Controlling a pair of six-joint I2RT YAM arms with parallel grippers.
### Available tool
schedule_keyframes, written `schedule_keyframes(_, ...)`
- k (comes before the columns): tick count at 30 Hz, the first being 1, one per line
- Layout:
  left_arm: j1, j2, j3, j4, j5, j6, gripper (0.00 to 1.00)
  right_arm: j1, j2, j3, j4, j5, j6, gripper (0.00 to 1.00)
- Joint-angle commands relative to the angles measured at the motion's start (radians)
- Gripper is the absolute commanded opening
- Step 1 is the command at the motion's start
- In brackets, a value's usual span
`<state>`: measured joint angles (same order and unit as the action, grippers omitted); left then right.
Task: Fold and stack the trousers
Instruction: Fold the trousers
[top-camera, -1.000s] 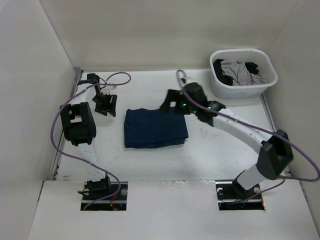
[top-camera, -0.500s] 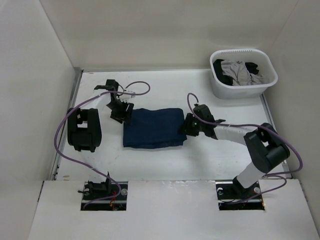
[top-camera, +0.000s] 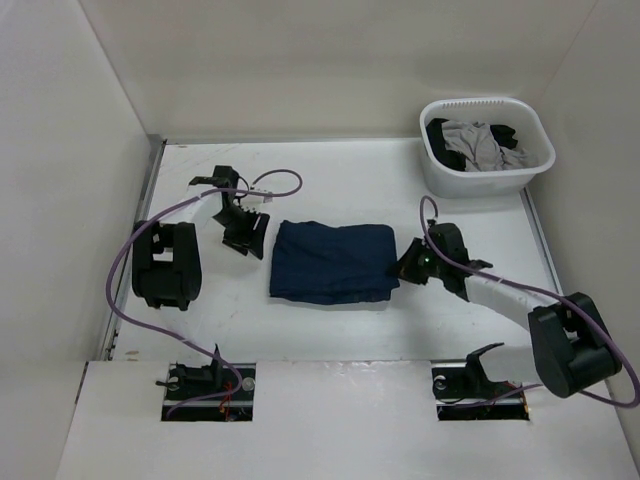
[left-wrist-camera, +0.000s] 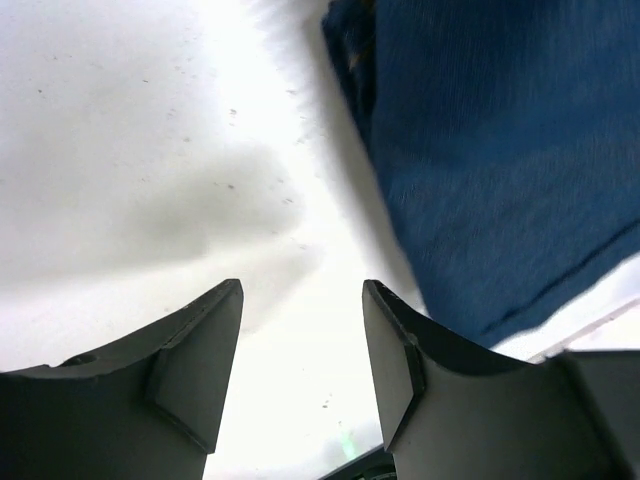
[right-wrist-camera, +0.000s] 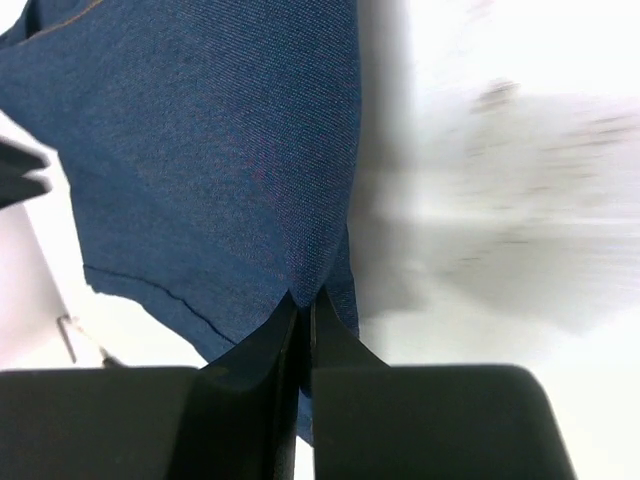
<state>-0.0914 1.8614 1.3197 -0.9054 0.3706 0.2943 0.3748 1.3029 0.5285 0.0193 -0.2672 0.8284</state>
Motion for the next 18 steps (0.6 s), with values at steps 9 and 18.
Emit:
schedule_keyframes(9, 0.072, -0.188, 0.001, -0.055, 0.042, -0.029, 0.48, -0.188, -0.259, 0.178, -0.365, 0.04, -0.251, 1.0)
schedule_keyframes(18, 0.42, -0.467, -0.022, 0.192, -0.21, -0.225, 0.51, -0.35, -0.272, 0.697, -0.939, 0.512, -0.502, 1.0)
